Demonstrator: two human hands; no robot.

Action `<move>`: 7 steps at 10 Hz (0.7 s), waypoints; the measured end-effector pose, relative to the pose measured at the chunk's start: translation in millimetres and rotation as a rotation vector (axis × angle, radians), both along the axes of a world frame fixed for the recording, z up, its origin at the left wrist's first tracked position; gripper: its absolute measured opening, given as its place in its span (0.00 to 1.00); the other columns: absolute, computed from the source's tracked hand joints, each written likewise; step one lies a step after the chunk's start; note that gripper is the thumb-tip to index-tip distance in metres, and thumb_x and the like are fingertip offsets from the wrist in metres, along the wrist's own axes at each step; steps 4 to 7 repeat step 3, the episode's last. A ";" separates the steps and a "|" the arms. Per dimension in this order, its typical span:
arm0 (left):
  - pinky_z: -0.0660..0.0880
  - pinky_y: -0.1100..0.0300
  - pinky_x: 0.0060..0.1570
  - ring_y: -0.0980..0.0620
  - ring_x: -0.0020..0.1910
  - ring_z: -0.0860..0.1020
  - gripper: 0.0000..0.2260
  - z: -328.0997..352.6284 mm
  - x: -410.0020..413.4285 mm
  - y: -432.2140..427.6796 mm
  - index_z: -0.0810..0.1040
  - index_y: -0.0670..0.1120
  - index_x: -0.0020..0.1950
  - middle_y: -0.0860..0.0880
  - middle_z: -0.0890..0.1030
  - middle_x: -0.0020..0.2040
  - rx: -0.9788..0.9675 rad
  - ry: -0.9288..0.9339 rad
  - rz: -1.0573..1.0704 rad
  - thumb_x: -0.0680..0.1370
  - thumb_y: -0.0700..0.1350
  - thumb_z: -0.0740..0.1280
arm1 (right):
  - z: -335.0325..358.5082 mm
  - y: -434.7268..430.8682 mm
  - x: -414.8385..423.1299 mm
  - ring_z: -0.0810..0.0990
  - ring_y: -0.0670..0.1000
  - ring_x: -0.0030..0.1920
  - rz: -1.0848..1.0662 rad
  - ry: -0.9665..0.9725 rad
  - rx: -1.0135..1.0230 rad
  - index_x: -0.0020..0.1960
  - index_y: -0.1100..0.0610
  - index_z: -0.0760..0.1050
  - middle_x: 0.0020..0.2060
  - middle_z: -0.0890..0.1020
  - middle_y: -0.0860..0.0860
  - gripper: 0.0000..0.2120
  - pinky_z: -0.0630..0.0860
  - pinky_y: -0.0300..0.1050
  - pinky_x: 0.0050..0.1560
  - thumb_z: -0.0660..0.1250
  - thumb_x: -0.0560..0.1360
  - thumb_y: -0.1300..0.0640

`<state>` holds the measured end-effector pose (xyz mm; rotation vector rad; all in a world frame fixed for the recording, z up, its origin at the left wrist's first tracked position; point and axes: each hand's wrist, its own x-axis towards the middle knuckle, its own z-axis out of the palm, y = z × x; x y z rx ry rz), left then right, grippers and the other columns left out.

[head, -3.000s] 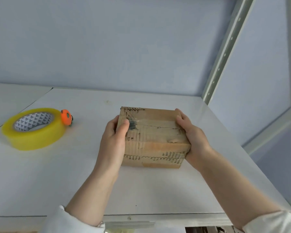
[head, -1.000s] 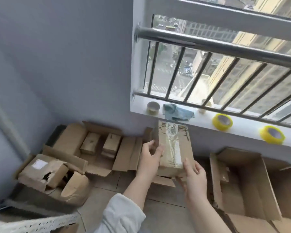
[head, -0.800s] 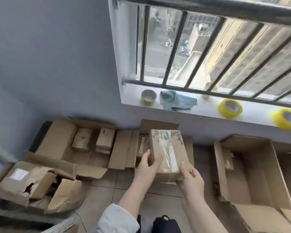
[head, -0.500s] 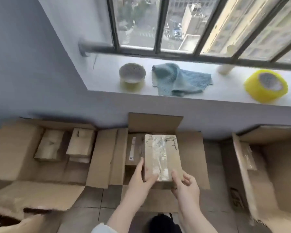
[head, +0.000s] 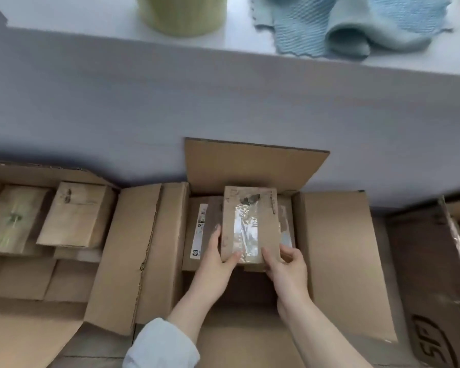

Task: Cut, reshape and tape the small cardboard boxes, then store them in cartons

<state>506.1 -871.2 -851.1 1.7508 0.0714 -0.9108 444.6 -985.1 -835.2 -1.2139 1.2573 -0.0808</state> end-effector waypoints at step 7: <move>0.58 0.65 0.66 0.57 0.71 0.63 0.34 -3.1 18.6 -8.4 0.49 0.50 0.77 0.55 0.63 0.73 0.058 -0.062 0.001 0.77 0.45 0.65 | -5.9 -4.5 17.9 0.76 0.48 0.55 0.102 0.025 -0.125 0.58 0.55 0.70 0.57 0.76 0.52 0.16 0.69 0.39 0.55 0.70 0.73 0.53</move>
